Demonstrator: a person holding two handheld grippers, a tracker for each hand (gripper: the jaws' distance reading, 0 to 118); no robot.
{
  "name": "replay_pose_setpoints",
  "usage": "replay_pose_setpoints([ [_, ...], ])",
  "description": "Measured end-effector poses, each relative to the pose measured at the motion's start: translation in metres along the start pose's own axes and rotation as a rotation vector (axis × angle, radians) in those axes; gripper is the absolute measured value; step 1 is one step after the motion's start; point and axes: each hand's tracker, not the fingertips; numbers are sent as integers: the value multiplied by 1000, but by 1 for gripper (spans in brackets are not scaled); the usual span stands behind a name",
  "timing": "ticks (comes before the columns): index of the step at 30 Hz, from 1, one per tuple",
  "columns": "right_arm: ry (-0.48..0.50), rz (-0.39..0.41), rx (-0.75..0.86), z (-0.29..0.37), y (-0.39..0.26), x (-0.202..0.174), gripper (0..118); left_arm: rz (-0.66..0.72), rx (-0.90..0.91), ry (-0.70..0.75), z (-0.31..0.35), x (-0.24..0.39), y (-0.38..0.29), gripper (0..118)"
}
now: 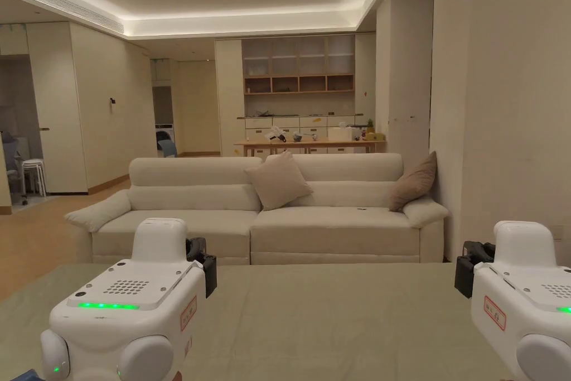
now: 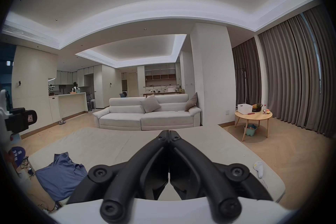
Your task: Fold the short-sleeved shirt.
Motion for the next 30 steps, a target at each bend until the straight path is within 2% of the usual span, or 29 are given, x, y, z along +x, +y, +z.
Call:
replay_pose_setpoints([
  [7, 21, 18, -16, -4, -2, -11, 0, 18, 6, 41, 2, -17, 6, 0],
  [10, 70, 24, -21, -7, -5, -30, 0, 26, 8, 102, 11, -41, 9, 0],
  [11, 115, 25, -17, -11, -5, -40, 0, 22, 9, 133, 17, -52, 9, 0],
  [13, 166, 38, -20, -17, -7, -66, 0, 20, 4, 200, 32, -75, 10, 0],
  [16, 300, 63, -35, -28, -10, -117, 0, 30, 1, 322, 65, -117, 6, 0],
  [23, 637, 109, -28, -24, -20, -265, 0, -4, -45, 663, 177, -207, -9, 0],
  [26, 781, 89, -54, -12, -22, -322, 0, 31, -64, 793, 224, -238, -16, 0],
  [30, 876, 83, -66, 0, -27, -376, 0, 71, -66, 898, 268, -268, -23, 0],
])
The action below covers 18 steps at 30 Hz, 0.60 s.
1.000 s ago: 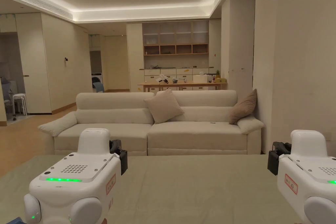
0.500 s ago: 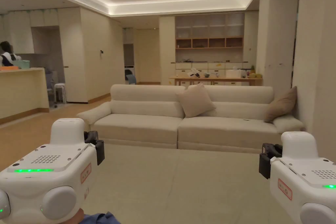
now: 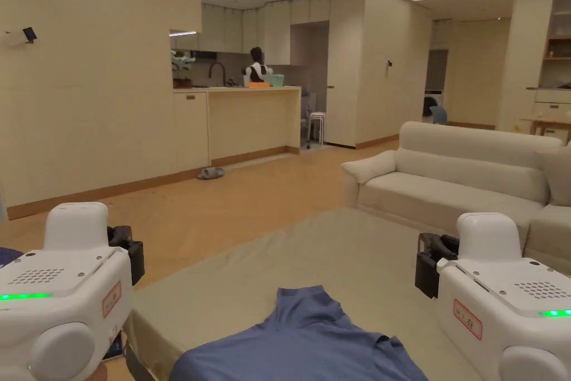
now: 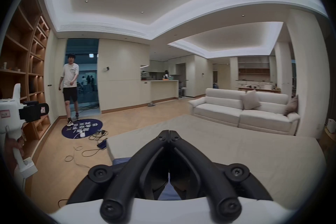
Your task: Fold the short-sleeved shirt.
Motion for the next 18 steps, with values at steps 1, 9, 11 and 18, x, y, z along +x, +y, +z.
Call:
replay_pose_setpoints([
  [1, 21, 7, -2, -5, -1, -5, 0, 1, -6, 7, -1, -9, -1, 0],
  [9, 35, -9, -72, -39, -26, 2, 0, -5, -148, -79, -60, 2, -35, 0],
  [11, 19, -20, -101, -50, -36, 14, 0, 5, -209, -142, -88, 24, -51, 0],
  [18, -52, -17, -188, -83, -81, 64, 0, 19, -507, -394, -220, 114, -133, 25],
])
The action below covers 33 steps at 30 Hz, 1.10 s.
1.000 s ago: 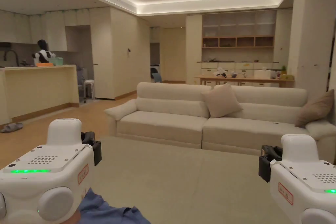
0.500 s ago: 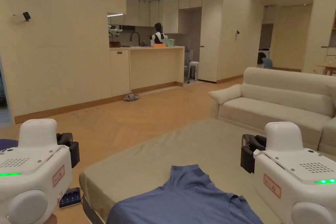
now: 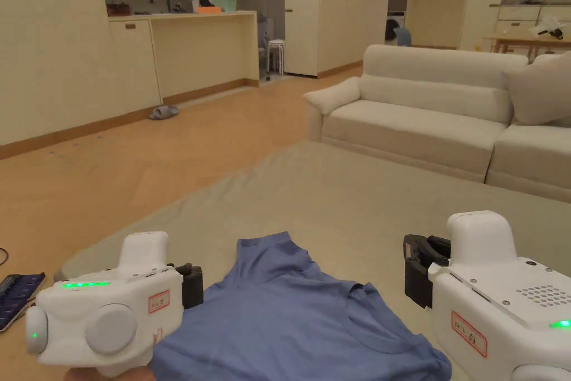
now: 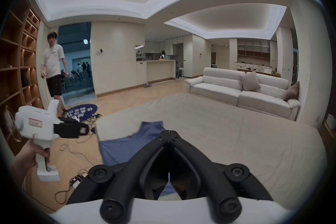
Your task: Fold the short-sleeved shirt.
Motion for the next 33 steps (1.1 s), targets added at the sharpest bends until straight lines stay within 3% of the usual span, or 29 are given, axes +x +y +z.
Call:
replay_pose_setpoints([
  [2, -33, 13, -43, -14, -14, 17, 0, -61, -64, 3, -56, 13, -3, 109],
  [3, -37, 5, -59, -19, -20, 25, 0, -72, -85, 1, -79, 18, -5, 118],
  [5, -60, -11, -90, -29, -34, 41, 0, -62, -66, -27, -124, 30, -11, 118],
  [11, -113, -42, -166, -45, -69, 78, 0, -19, -410, -41, -262, 66, -43, 118],
  [14, -132, -53, -194, -49, -83, 92, 0, 2, -500, -80, -295, 77, -65, 118],
  [16, -146, -69, -210, -50, -89, 101, 0, -58, -552, -44, -309, 88, -82, 118],
  [17, -151, -87, -217, -49, -92, 106, 0, -202, -480, 30, -300, 100, -87, 117],
  [18, -156, -97, -221, -48, -94, 109, 0, -245, -481, 46, -296, 108, -89, 116],
  [20, -161, -101, -224, -45, -97, 113, 0, -92, -490, 38, -291, 103, -84, 114],
  [21, -164, -100, -224, -42, -98, 115, 0, -115, -482, 43, -288, 103, -82, 113],
  [22, -170, -98, -223, -39, -100, 116, 0, -130, -487, 36, -286, 102, -81, 109],
  [24, -174, -104, -220, -33, -101, 120, 0, -142, -504, 37, -280, 103, -71, 89],
  [25, -178, -117, -217, -30, -103, 122, 0, -140, -503, 31, -276, 99, -65, 71],
  [26, -183, -135, -216, -27, -104, 124, 0, -146, -492, 36, -271, 100, -64, 33],
  [27, -185, -156, -218, -25, -105, 126, 0, -161, -484, 56, -268, 100, -64, 3],
  [28, -180, -185, -220, -22, -106, 129, 0, -224, -479, 136, -264, 101, -68, 0],
  [31, -179, -203, -219, -8, -108, 135, 0, -175, -486, 78, -248, 103, -67, 0],
  [33, -194, -200, -214, 4, -108, 140, 0, -1, -406, 11, -226, 99, -51, 0],
])
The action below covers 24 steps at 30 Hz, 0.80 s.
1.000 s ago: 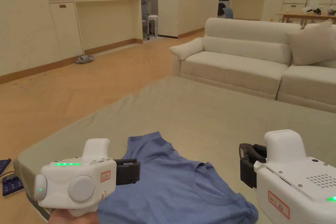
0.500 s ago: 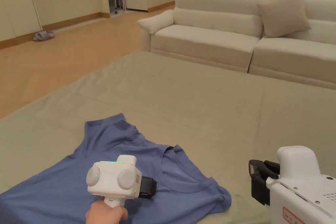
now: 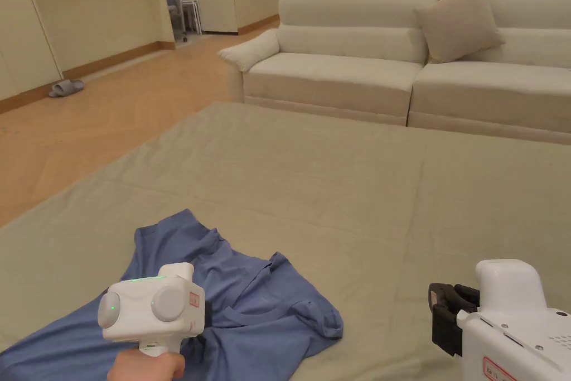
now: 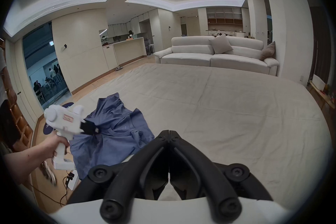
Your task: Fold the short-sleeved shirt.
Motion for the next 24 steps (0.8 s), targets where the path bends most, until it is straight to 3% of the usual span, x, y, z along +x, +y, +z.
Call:
replay_pose_setpoints([
  [4, -11, -48, 28, 31, 5, 25, 0, -21, 103, -69, 63, 30, 31, 0],
  [8, -79, -70, 94, 77, 12, 55, 0, -38, 180, -225, 121, 82, 51, 0],
  [13, -162, -84, 161, 144, 18, 93, 0, -236, 291, -370, 192, 188, 50, 0],
  [14, -181, -91, 179, 161, 19, 102, 0, -242, 300, -467, 207, 210, 46, 0],
  [20, -349, -104, 267, 259, 15, 156, 0, -352, 283, -720, 256, 335, -11, 0],
  [24, -452, -144, 300, 316, 5, 189, 0, -494, 175, -760, 246, 401, -87, 0],
])
